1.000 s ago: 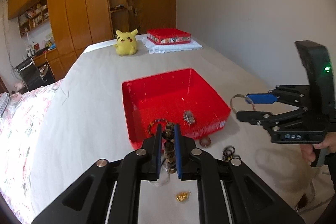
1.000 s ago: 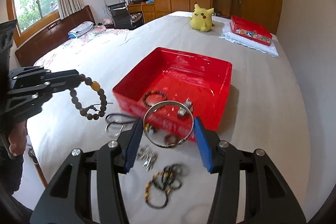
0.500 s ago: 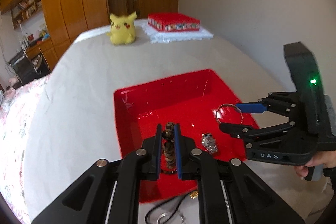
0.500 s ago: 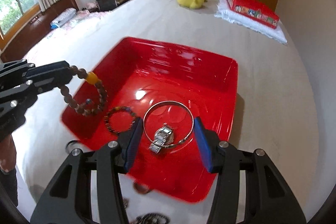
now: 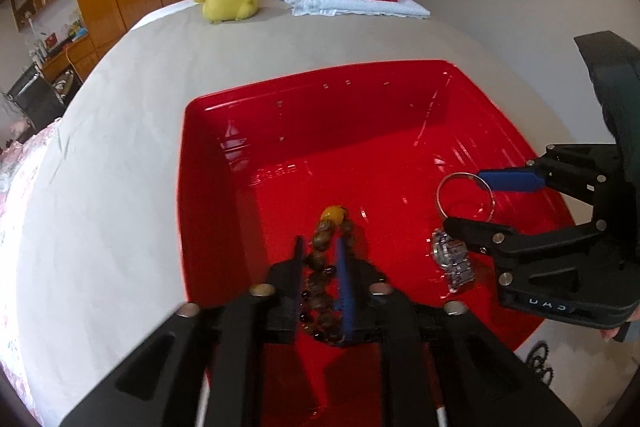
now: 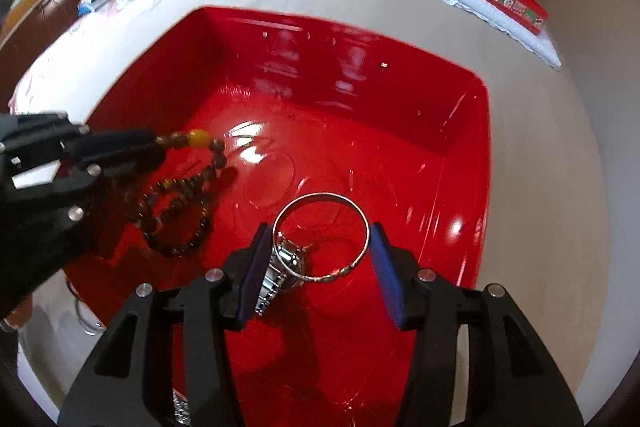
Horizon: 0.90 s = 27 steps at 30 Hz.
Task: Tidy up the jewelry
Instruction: 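Carry the bangle and wooden bracelet into the red tray and open both grippers, then grasp the gold pendant with the left gripper while the right gripper moves to the black bead necklace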
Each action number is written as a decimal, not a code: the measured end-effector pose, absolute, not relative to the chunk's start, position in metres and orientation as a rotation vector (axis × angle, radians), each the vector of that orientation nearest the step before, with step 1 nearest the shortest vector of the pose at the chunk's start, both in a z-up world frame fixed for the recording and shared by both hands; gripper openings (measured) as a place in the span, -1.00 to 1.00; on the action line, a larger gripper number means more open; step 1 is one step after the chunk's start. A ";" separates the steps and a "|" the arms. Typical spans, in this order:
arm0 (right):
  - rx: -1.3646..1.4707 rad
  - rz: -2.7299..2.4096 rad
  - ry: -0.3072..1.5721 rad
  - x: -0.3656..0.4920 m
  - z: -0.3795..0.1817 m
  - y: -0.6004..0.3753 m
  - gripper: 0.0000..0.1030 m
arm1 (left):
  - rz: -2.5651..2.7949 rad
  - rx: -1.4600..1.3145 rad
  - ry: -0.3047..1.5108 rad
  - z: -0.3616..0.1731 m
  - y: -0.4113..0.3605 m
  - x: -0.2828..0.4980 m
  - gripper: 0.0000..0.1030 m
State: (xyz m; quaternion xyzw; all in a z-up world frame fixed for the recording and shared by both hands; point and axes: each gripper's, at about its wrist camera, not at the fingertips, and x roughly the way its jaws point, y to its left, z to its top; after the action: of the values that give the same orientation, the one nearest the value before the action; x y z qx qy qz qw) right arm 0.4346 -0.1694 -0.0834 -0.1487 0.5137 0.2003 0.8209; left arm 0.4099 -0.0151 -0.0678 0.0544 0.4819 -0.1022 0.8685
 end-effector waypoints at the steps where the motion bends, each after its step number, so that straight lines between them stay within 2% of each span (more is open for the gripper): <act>1: -0.328 0.422 1.092 0.433 -0.085 -0.169 0.09 | -0.204 0.112 0.998 -0.067 -0.013 0.408 -0.08; 3: -0.334 0.416 1.078 0.430 -0.085 -0.168 0.17 | -0.198 0.119 0.983 -0.064 -0.012 0.405 -0.03; 8: -0.311 0.417 1.049 0.421 -0.071 -0.174 0.16 | -0.202 0.135 0.954 -0.047 -0.010 0.387 -0.02; 12: -0.263 0.426 0.981 0.401 -0.042 -0.188 0.16 | -0.204 0.141 0.892 -0.017 -0.003 0.353 0.26; 17: -0.219 0.464 0.858 0.336 -0.005 -0.214 0.18 | -0.232 0.180 0.832 0.007 0.000 0.293 0.39; 21: -0.186 0.481 0.809 0.279 0.002 -0.236 0.23 | -0.261 0.192 0.825 0.003 -0.001 0.243 0.44; 27: -0.139 0.472 0.813 0.223 -0.020 -0.256 0.24 | -0.285 0.200 0.875 -0.032 -0.002 0.184 0.44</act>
State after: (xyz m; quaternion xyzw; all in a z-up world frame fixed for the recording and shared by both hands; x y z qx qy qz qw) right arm 0.2230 -0.2560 -0.0202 -0.0668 0.3912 0.2274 0.8893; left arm 0.1841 -0.0020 -0.0319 0.0966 0.4214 -0.1372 0.8912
